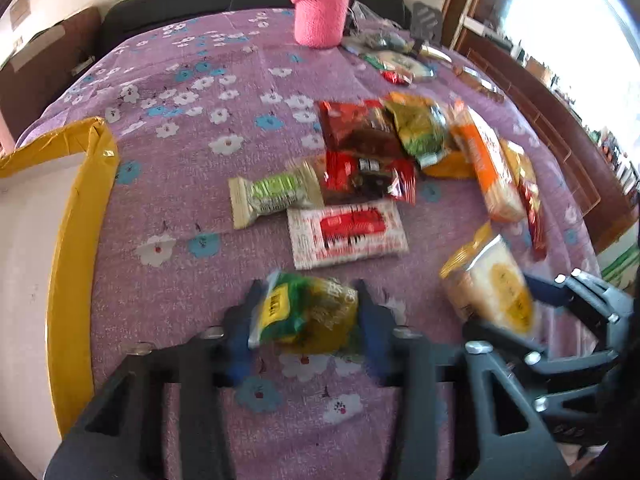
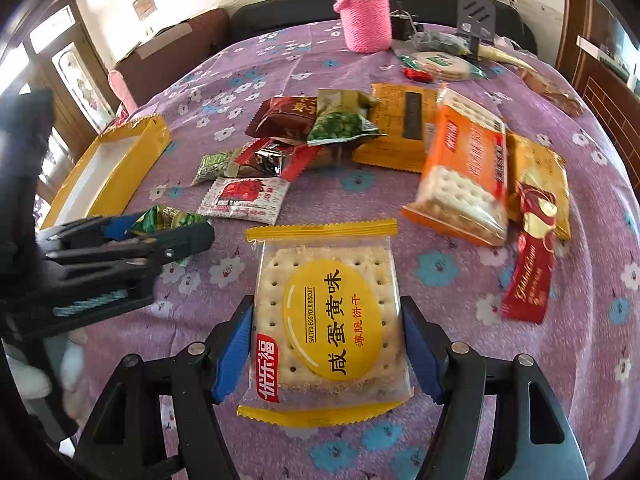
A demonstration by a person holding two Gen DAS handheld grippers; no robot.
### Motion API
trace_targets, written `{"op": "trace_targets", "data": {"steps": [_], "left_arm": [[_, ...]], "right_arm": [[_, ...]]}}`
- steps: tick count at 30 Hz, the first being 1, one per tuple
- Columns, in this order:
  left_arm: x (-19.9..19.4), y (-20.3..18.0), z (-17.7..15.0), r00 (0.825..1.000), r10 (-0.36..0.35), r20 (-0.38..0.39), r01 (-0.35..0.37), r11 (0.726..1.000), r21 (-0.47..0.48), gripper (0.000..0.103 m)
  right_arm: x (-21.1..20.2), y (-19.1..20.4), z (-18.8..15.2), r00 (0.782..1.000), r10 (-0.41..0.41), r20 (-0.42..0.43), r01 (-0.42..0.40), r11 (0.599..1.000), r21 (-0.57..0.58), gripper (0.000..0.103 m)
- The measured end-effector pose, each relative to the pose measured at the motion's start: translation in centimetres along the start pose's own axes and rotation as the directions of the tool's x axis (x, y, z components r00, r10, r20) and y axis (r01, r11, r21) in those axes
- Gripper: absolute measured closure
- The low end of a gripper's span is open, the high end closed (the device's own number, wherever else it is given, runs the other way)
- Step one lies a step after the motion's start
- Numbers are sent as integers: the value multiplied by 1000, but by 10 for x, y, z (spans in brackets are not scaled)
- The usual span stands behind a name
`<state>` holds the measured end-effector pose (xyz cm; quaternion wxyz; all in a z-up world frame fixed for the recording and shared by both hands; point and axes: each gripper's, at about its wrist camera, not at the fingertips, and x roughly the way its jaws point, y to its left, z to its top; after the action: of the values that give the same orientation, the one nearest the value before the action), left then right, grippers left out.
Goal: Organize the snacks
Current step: 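Grasp the green pea snack bag with the left tool while the right tool grasps the yellow egg-yolk cracker pack, then carry both snacks over the yellow-rimmed tray and open both tools to drop them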
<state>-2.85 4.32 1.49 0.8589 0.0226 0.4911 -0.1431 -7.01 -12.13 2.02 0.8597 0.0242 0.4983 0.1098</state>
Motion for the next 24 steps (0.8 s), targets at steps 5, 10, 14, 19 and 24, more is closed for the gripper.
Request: {"op": "trace_targets", "data": {"steps": [5,10,14,19,24], "left_arm": [[-10,6,-8,999,-43,17,44,998,-45,67],[-47,23,-16,991,-105,77,114,986,-120,67],[-92,51,-25,981,-120,153,147,974,-174,66],[-150,109,-41,969,-32,245,94,965,-246,66],[-192,170,-46,951,149,270,-63,951,-301,66]], "right_arm": [[-10,0,-6,1000,18,25,-18,1000,11,32],[-29,11,-5,997,52,63,-52,999,11,32],[-53,36,2,992,84,95,-80,996,-37,32],[-88,91,17,978,159,136,-138,979,-153,33],[-103,159,41,946,306,110,-274,932,-237,33]]}}
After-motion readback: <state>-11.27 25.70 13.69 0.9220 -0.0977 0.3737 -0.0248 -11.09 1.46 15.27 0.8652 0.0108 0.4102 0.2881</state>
